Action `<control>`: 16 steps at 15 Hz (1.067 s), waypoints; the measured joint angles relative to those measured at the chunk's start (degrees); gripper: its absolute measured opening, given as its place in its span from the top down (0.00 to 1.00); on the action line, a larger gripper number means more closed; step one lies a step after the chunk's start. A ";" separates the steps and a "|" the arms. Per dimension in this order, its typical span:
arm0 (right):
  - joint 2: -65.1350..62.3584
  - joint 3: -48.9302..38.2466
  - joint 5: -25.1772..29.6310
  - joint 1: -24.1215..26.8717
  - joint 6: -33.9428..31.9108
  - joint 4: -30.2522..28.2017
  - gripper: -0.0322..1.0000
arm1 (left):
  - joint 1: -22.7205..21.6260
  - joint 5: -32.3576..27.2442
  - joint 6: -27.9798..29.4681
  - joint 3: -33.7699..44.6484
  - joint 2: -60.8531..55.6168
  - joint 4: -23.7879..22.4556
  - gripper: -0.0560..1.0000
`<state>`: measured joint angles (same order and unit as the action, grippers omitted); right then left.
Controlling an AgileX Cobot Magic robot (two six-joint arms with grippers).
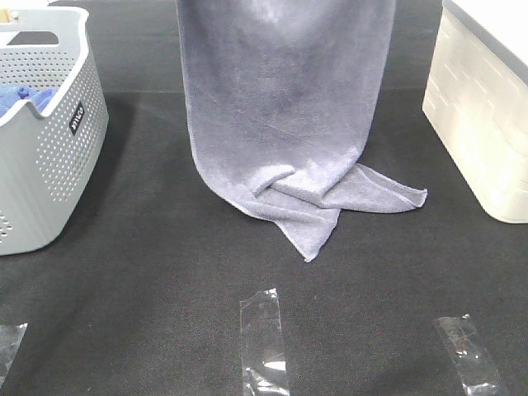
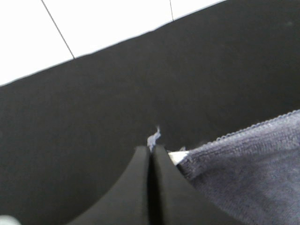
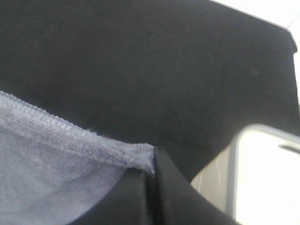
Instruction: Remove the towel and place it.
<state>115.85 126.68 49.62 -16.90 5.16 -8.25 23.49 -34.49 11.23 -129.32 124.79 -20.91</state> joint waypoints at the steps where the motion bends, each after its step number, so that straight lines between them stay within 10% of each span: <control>1: 1.15 0.00 -2.23 0.00 0.00 -0.46 0.97 | -0.74 2.69 0.23 0.00 0.69 -0.11 0.95; 7: 5.39 0.63 -40.97 0.06 -1.95 -11.57 0.97 | -10.08 48.01 2.52 0.00 4.58 -3.84 0.95; 10: 5.16 6.76 -50.19 1.03 -2.01 -14.44 0.97 | -11.75 61.48 0.29 -5.16 4.53 -6.25 0.95; 16: 4.93 7.33 -32.77 1.83 -2.01 -12.83 0.97 | -9.17 49.10 0.80 -5.90 6.13 -7.85 0.95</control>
<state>120.78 134.01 16.84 -15.07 3.15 -21.08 14.32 14.61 12.03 -135.22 130.92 -28.76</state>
